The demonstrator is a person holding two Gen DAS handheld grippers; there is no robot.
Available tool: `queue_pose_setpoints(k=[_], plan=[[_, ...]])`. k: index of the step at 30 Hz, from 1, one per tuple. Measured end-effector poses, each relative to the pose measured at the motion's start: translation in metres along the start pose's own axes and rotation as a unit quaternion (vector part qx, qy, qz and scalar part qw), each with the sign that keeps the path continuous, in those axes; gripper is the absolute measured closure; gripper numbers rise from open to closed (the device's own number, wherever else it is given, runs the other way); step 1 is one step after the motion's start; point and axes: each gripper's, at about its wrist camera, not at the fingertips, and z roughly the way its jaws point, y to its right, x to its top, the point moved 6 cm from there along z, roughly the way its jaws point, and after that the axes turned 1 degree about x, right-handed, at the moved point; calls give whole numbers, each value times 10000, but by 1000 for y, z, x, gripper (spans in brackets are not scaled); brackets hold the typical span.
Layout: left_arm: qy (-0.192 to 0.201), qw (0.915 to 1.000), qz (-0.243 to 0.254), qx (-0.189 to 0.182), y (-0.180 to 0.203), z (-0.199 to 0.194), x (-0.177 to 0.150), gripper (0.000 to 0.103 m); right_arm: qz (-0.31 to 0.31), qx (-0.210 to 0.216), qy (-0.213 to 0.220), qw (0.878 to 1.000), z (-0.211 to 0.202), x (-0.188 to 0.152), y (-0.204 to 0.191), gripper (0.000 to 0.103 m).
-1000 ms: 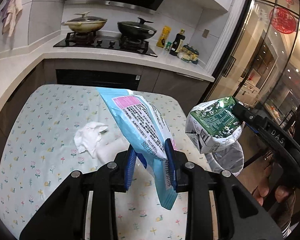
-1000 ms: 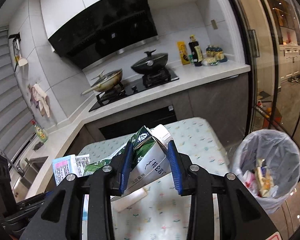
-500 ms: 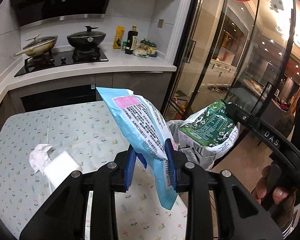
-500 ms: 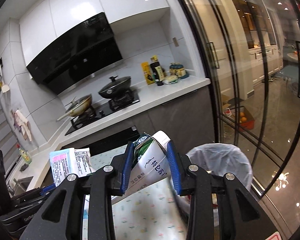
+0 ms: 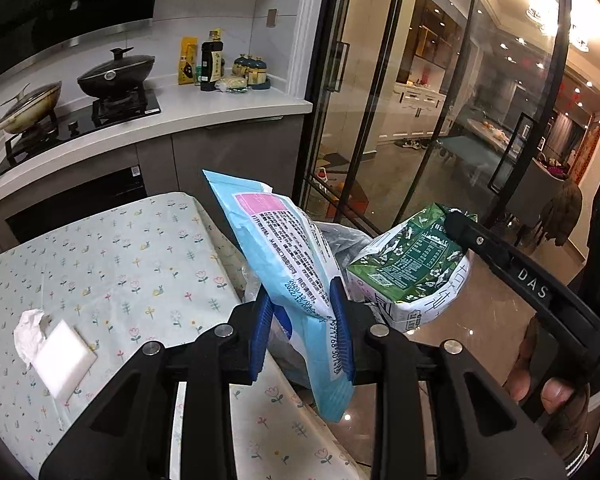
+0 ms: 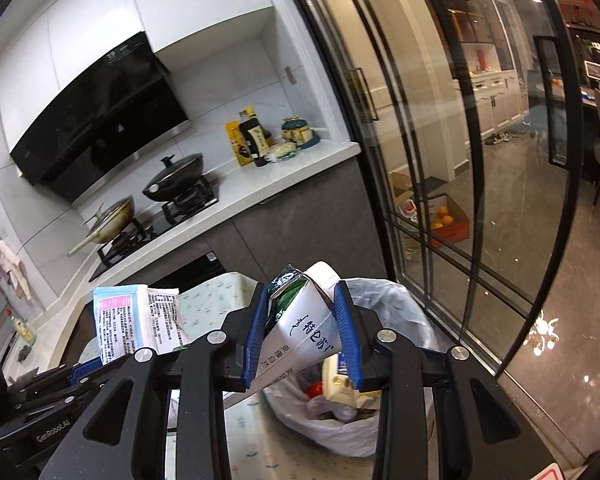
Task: Collect trash
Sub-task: 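Carry the carton with the right tool while the left tool carries the wipes pack toward the bin, then open both tools over the bin to drop the carton and wipes pack, then move both tools back over the table toward the tissue and white sponge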
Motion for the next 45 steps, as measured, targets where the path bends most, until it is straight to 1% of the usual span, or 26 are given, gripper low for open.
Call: queue_pose_setpoints(k=[9, 14, 15, 16, 17, 18, 19, 22, 25, 26, 27, 28, 29, 31, 35, 38, 41, 43, 45], plan=[[-420, 9985, 314, -181, 29, 61, 2, 75, 291, -385, -76, 9988, 18, 0, 57, 71], [-581, 9973, 377, -241, 32, 86, 1, 71, 353, -491, -187, 9980, 33, -2, 71, 71], [-599, 9972, 371, -231, 29, 89, 1, 68, 360, -494, -212, 9979, 36, -3, 72, 71], [-614, 9972, 358, -213, 28, 92, 2, 58, 363, -493, -236, 9978, 40, -4, 72, 71], [-587, 9975, 326, -200, 25, 94, 3, 53, 358, -491, -256, 9978, 44, -4, 72, 71], [-550, 9979, 305, -182, 23, 94, 4, 48, 347, -486, -281, 9978, 48, -5, 70, 71], [-513, 9982, 281, -163, 21, 94, 6, 45, 337, -478, -307, 9978, 52, -6, 69, 71], [-465, 9985, 265, -103, 17, 95, 10, 42, 300, -440, -377, 9979, 63, -7, 64, 71], [-414, 9988, 264, -33, 12, 93, 11, 41, 265, -354, -456, 9980, 73, -9, 55, 69], [-387, 9989, 262, 5, 9, 92, 11, 39, 254, -328, -455, 9981, 75, -9, 52, 69], [-347, 9991, 249, 62, 6, 90, 12, 32, 235, -329, -446, 9982, 76, -10, 48, 69], [-309, 9992, 234, 112, 4, 88, 12, 29, 208, -325, -476, 9981, 78, -10, 44, 66], [-277, 9993, 222, 154, 1, 87, 13, 29, 189, -299, -500, 9981, 80, -10, 40, 65], [-271, 9993, 201, 178, -2, 84, 13, 29, 169, -283, -472, 9983, 79, -10, 35, 57], [-217, 9994, 111, 238, -13, 74, 13, 29, 154, -226, -390, 9989, 72, -7, 23, 54], [-153, 9995, 45, 269, -21, 65, 14, 29, 112, -204, -310, 9992, 63, -5, 12, 50], [-92, 9995, -15, 315, -27, 54, 14, 28, 52, -148, -238, 9996, 52, -4, -1, 49], [-43, 9994, -73, 337, -33, 46, 12, 24, 6, -113, -178, 9998, 45, -2, -9, 47], [28, 9993, -111, 369, -39, 36, 12, 24, -75, -79, -120, 9999, 37, -1, -21, 45]])
